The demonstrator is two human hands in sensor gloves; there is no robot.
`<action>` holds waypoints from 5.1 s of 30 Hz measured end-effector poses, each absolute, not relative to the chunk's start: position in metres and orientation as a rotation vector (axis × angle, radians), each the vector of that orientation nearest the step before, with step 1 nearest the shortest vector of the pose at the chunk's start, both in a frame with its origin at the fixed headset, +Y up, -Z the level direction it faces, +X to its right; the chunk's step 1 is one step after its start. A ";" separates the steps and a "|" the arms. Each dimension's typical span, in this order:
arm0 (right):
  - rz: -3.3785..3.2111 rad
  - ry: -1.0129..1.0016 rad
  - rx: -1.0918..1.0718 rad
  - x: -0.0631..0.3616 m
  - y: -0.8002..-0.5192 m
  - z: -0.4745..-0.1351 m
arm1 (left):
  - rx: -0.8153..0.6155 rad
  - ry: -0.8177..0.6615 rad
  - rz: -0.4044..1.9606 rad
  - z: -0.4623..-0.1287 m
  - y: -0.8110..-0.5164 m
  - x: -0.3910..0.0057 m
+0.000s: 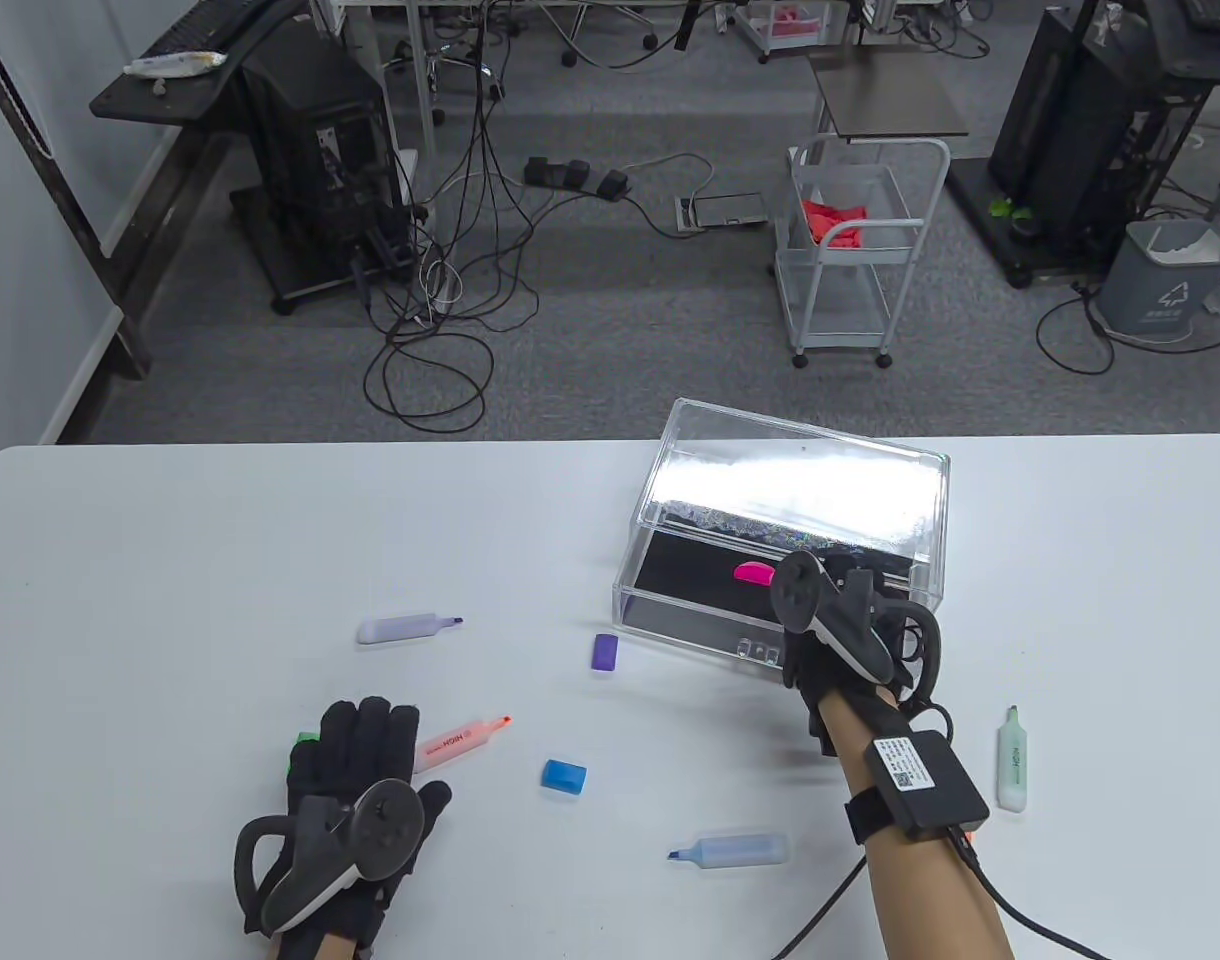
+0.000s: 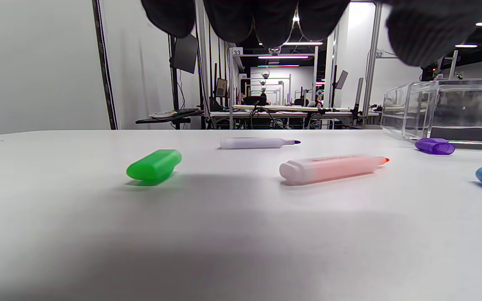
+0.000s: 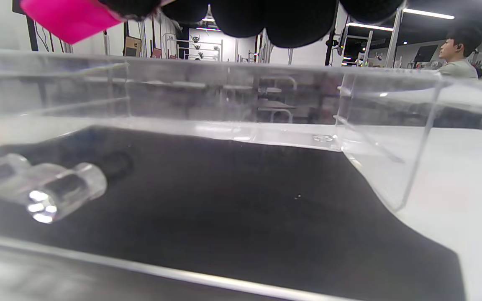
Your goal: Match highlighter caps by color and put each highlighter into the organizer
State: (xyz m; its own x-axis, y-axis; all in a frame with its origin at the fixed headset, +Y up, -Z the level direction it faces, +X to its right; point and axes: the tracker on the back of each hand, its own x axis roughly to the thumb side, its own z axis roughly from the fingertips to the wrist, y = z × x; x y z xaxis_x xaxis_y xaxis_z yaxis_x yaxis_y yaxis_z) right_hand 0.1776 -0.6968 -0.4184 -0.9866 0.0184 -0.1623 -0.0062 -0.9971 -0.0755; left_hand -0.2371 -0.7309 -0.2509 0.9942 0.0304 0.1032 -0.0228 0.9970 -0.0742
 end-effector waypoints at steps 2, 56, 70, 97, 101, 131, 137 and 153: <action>3.117 -0.123 -0.244 0.178 -0.699 -0.422 | -0.081 -0.099 0.024 -0.252 -0.732 -0.238; 2.741 0.523 -1.154 0.362 -0.762 -0.325 | -0.214 -0.073 -0.011 -0.259 -0.736 -0.240; 2.935 0.570 -1.226 0.348 -0.772 -0.332 | -0.217 -0.056 -0.004 -0.259 -0.736 -0.243; 3.052 -0.393 -0.456 0.216 -0.660 -0.315 | -0.235 -0.060 -0.009 -0.261 -0.739 -0.240; 3.098 -0.423 -0.275 0.163 -0.657 -0.308 | -0.229 -0.062 -0.005 -0.261 -0.738 -0.240; 3.024 -0.439 0.062 0.070 -0.694 -0.284 | -0.193 -0.021 0.154 -0.269 -0.709 -0.269; 3.015 -0.413 0.049 0.073 -0.698 -0.285 | -0.246 0.100 0.152 -0.290 -0.699 -0.302; 3.057 -0.387 0.027 0.071 -0.702 -0.281 | -0.402 0.336 0.021 -0.321 -0.761 -0.325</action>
